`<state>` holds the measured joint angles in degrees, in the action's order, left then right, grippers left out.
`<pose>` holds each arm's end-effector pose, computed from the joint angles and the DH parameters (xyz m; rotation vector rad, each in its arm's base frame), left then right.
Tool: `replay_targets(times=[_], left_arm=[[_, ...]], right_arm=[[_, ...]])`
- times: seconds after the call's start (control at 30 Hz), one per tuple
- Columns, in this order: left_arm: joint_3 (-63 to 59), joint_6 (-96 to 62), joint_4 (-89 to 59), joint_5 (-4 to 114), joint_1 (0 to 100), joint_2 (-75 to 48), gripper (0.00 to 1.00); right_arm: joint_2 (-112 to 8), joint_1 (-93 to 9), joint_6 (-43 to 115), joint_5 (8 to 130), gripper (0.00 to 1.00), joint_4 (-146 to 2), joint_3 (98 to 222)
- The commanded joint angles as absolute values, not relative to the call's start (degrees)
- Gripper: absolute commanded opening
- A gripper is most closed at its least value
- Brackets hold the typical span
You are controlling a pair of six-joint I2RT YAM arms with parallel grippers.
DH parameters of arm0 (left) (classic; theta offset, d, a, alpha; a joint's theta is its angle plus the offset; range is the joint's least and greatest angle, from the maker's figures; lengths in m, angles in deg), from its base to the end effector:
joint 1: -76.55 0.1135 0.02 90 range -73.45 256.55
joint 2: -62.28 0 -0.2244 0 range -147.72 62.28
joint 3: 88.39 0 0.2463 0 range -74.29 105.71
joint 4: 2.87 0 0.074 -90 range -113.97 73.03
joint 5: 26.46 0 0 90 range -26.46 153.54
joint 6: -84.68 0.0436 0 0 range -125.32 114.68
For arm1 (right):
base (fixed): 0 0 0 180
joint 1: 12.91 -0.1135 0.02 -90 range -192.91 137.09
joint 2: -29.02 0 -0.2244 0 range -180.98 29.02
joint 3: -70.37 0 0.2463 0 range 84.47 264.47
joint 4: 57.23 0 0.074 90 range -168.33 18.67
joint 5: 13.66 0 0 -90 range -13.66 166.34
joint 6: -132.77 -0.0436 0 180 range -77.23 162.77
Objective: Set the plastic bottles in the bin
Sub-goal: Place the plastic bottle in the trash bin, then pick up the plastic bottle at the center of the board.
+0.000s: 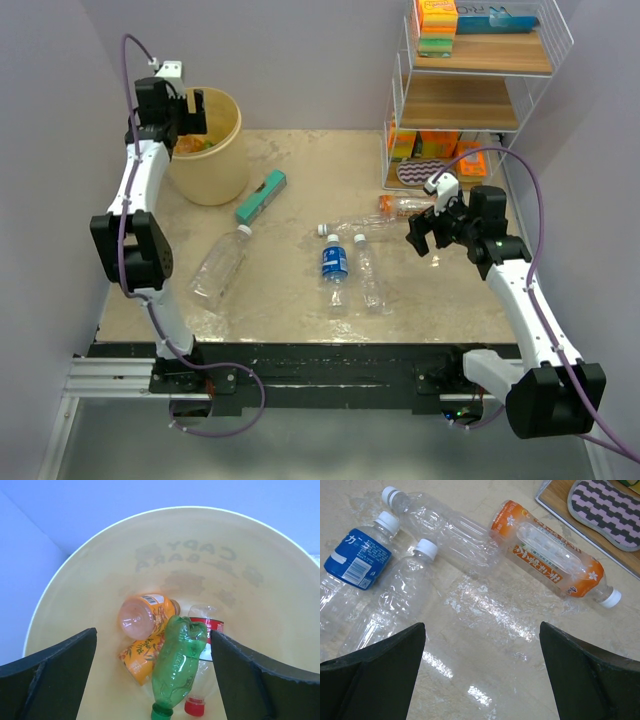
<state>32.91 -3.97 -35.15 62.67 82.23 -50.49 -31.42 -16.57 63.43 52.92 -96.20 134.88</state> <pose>0.4559 0.0447 0.3096 -0.0652 1.9848 0.0644 0.2469 0.0332 0.2609 -0.6717 2.0272 0.2715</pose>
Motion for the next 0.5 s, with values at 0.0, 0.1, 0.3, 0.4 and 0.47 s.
replay_targets(times=[0.0,0.1,0.3,0.4,0.47], left_arm=[[35.22,-3.03,-34.73,61.78,82.62,-44.78,0.99],[34.96,-2.95,-35.08,60.81,82.62,-42.67,1.0],[32.67,-0.84,-37.27,57.57,82.53,-37.58,0.99],[31.62,1.35,-39.55,55.72,82.62,-34.59,0.99],[30.92,2.32,-41.74,53.97,82.62,-33.09,1.0]], right_arm=[[-31.44,-16.16,63.69,53.05,0.99,-95.06,134.92],[-31.36,-16.16,63.69,53.14,0.99,-95.06,134.83],[-30.74,-16.16,63.6,53.4,0.99,-95.06,134.57],[-30.57,-16.08,63.42,53.75,0.99,-95.06,134.48],[-30.74,-16.07,63.25,54.01,0.99,-95.06,134.48]])
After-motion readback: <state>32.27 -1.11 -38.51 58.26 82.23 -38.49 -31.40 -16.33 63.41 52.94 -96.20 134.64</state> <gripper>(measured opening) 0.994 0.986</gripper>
